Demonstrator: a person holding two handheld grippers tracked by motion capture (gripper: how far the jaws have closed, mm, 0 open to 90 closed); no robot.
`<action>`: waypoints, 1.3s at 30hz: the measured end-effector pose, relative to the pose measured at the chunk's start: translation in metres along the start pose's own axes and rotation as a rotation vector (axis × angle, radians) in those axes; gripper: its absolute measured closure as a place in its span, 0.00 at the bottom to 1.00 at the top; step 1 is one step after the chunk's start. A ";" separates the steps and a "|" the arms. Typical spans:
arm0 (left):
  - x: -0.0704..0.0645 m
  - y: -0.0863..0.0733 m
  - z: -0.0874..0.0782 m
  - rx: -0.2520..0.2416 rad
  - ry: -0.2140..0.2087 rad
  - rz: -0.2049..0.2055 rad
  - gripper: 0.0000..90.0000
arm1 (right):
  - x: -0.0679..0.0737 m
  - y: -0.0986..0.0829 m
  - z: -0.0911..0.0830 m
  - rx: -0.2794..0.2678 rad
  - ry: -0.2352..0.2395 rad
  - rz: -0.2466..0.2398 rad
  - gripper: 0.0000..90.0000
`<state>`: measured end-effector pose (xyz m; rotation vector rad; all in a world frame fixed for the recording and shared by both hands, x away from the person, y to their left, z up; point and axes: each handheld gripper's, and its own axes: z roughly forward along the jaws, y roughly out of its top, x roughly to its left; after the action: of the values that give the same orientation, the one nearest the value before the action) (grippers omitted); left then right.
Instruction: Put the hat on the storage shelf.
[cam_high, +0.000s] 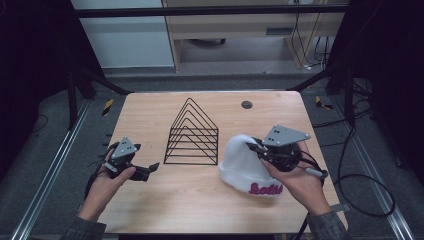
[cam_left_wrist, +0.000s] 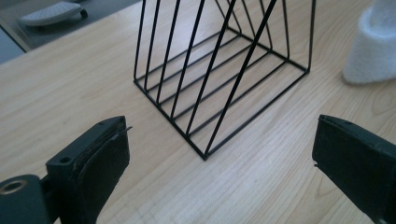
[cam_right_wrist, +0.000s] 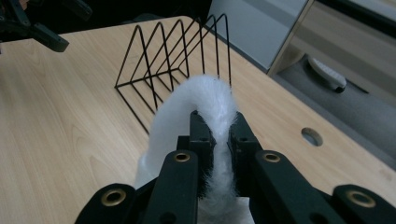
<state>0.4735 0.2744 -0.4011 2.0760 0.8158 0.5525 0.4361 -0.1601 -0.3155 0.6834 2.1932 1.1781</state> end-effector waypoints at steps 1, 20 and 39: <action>-0.001 0.004 -0.002 -0.004 -0.003 0.005 0.04 | -0.001 0.002 -0.001 -0.005 -0.006 -0.007 0.93; 0.010 0.081 -0.016 -0.058 -0.080 0.023 0.06 | -0.048 0.078 -0.014 -0.158 -0.106 0.002 0.93; 0.003 0.117 -0.007 -0.079 -0.140 0.062 0.17 | -0.061 0.140 0.009 -0.262 -0.124 0.018 0.93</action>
<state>0.5131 0.2269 -0.3012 2.0477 0.6409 0.4589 0.5096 -0.1269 -0.1856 0.6467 1.8914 1.3637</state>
